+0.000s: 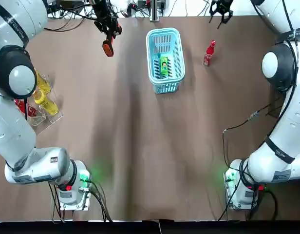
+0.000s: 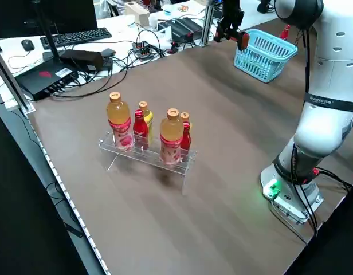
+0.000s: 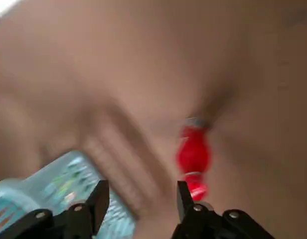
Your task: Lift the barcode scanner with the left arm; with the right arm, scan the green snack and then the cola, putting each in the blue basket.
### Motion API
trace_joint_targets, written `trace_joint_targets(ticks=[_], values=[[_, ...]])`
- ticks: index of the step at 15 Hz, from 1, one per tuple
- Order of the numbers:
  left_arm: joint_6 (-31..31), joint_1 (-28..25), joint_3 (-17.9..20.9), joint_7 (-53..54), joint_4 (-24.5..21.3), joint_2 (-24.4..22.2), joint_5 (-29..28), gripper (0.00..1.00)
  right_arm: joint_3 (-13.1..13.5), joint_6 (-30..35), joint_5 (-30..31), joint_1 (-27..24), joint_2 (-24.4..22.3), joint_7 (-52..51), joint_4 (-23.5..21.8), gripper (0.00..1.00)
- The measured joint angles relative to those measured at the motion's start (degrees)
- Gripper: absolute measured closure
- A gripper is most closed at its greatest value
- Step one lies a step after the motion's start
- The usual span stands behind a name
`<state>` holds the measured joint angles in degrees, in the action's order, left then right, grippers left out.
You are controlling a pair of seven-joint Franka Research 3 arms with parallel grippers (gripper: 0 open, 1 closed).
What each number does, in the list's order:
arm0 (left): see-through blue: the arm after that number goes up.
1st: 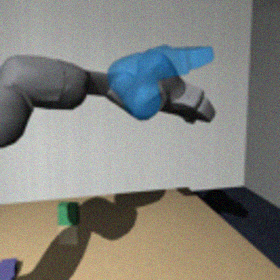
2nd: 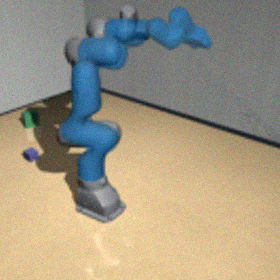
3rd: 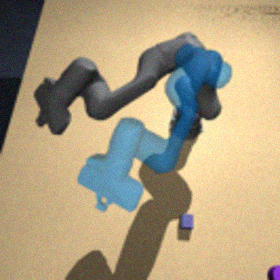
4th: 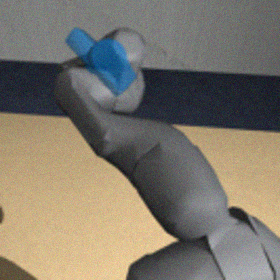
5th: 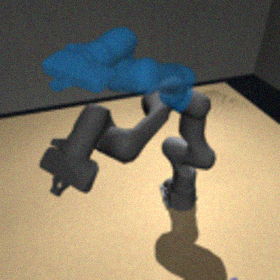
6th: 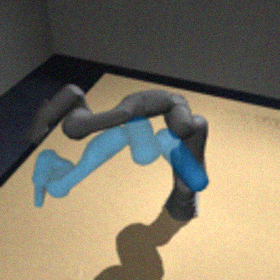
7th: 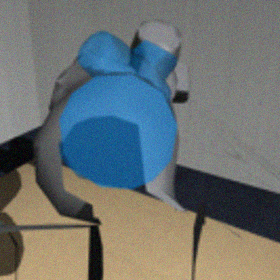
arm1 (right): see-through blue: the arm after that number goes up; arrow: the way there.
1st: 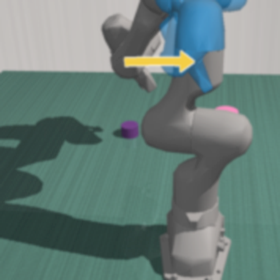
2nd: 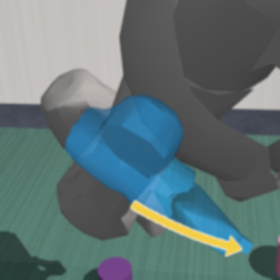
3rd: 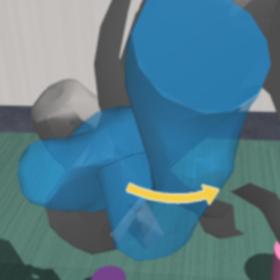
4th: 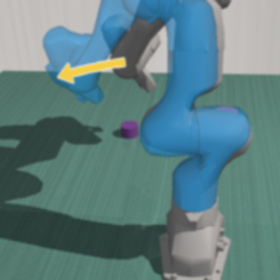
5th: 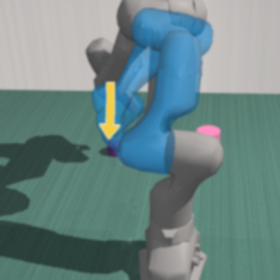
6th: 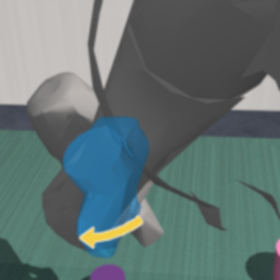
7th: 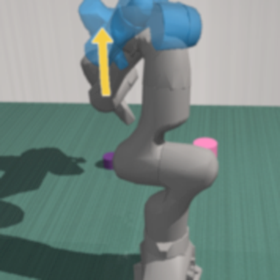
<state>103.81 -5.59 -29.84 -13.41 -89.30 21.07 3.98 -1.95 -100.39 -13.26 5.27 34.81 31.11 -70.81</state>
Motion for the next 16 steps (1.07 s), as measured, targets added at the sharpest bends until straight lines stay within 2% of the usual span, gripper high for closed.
trace_joint_targets(ticks=[3,8,12,16], values=[[-0.05,0.36,-0.05,0.0,0.0,0.0,0.0,0.63,0.07,2.67,6.53,0.29,0.11,4.61,-2.89,0.36],[-0.16,0.61,-0.07,0.0,0.0,0.01,0.0,0.63,0.11,4.26,6.73,0.59,0.16,4.67,-4.61,0.3],[-0.22,0.53,-0.04,0.0,0.0,0.01,0.0,0.63,0.04,5.06,6.72,1.19,0.17,4.78,-5.64,0.3],[-0.31,0.46,0.03,0.0,-0.02,0.07,0.0,0.63,0.06,3.14,6.72,1.41,0.17,4.88,-7.37,0.3]])
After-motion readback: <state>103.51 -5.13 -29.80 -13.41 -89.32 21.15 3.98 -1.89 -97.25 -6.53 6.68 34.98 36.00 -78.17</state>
